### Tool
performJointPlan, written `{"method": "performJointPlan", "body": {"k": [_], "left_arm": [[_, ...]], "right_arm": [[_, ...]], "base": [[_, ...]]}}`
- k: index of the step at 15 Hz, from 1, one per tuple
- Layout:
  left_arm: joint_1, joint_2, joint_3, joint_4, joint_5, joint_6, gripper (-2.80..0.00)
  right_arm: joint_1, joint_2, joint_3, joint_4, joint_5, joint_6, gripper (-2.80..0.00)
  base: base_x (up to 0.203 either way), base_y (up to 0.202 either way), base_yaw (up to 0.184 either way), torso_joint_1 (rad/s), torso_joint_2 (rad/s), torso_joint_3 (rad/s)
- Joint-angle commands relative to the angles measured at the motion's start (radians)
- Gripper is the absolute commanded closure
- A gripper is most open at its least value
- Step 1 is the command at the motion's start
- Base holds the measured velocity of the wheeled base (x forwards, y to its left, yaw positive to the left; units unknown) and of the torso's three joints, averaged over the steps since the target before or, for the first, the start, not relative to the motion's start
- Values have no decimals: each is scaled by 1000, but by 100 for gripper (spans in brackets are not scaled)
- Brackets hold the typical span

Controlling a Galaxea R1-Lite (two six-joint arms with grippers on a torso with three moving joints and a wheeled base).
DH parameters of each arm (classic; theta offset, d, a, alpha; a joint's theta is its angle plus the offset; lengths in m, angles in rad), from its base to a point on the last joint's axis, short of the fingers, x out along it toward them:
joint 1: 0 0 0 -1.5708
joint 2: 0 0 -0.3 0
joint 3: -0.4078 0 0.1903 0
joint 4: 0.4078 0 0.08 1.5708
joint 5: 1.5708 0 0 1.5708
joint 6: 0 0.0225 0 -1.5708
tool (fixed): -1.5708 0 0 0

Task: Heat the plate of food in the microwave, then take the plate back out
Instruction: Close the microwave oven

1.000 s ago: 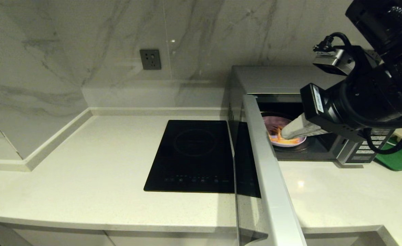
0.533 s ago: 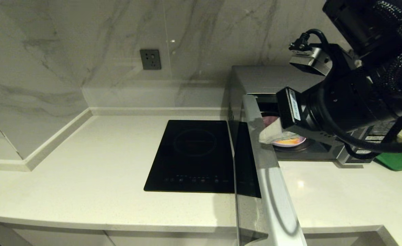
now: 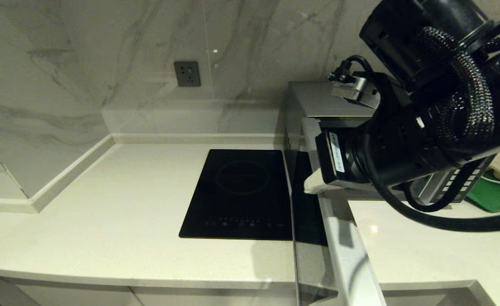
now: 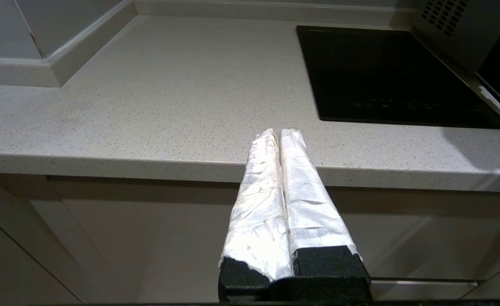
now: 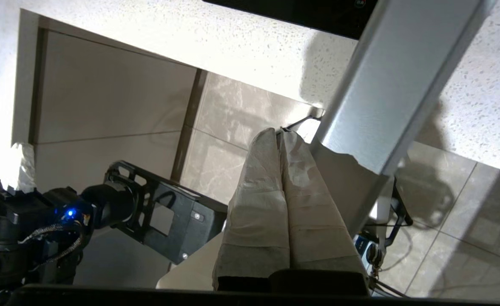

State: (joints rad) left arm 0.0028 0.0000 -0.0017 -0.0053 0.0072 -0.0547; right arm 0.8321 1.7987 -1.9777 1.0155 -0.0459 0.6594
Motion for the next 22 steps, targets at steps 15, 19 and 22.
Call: {"method": "performJointPlan", "body": {"k": [15,19,22], "left_arm": [[0,0,0,-1,0,-1,0],[0,0,0,-1,0,-1,0],[0,0,0,-1,0,-1,0]], "right_arm": [[-108,-70,3,31,-294,11,0],[-117,-108,2,37,-285,16,0],[-101,-110,0,24,-212,13,0]], "base": [[0,0,0,0,1,4],[0,0,0,0,0,0],[0,0,0,0,0,0]]}}
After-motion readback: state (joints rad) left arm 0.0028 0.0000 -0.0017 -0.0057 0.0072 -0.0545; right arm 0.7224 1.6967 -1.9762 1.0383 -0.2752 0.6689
